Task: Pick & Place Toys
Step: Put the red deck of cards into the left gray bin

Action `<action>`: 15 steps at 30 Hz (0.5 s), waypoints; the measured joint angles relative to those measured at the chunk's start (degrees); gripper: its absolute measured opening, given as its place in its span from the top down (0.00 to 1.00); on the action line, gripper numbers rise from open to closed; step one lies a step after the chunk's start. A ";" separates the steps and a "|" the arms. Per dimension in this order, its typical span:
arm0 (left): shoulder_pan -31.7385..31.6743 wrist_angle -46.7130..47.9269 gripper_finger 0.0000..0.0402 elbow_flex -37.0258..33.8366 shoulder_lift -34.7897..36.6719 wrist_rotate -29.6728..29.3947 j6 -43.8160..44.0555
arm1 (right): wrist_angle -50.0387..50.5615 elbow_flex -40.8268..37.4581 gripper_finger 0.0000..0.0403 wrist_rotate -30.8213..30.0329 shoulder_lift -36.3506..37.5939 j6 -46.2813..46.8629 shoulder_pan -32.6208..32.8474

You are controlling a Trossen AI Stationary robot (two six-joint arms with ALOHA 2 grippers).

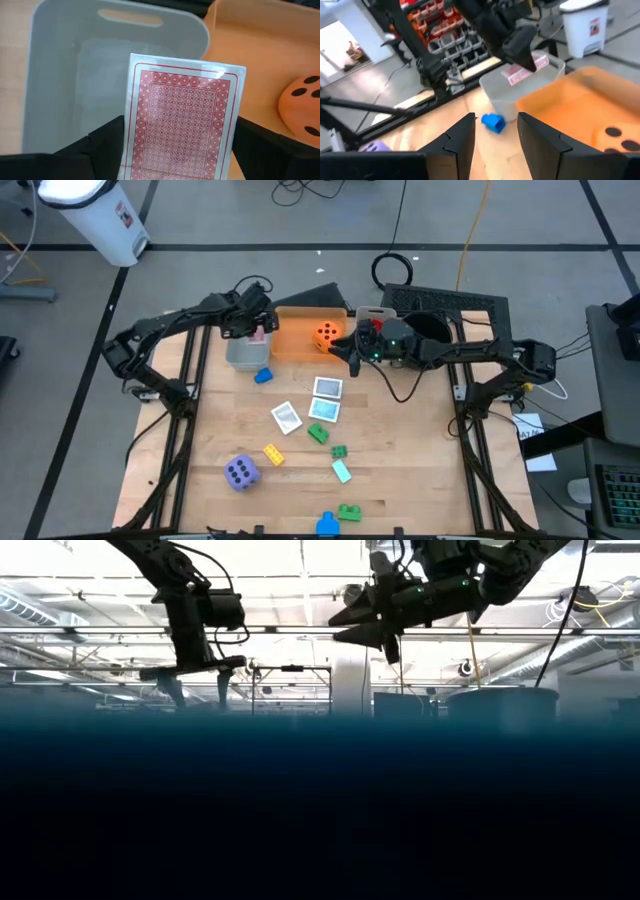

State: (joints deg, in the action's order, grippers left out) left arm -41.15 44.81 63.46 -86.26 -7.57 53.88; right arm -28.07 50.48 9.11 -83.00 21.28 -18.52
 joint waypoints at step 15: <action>-3.45 -1.86 0.24 0.00 -7.05 2.00 -1.17 | 8.12 0.00 0.65 4.93 0.02 0.05 -2.15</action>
State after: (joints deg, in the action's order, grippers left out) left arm -44.60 42.95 63.46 -93.31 -5.57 52.71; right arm -19.95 50.48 14.04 -82.98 21.32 -20.67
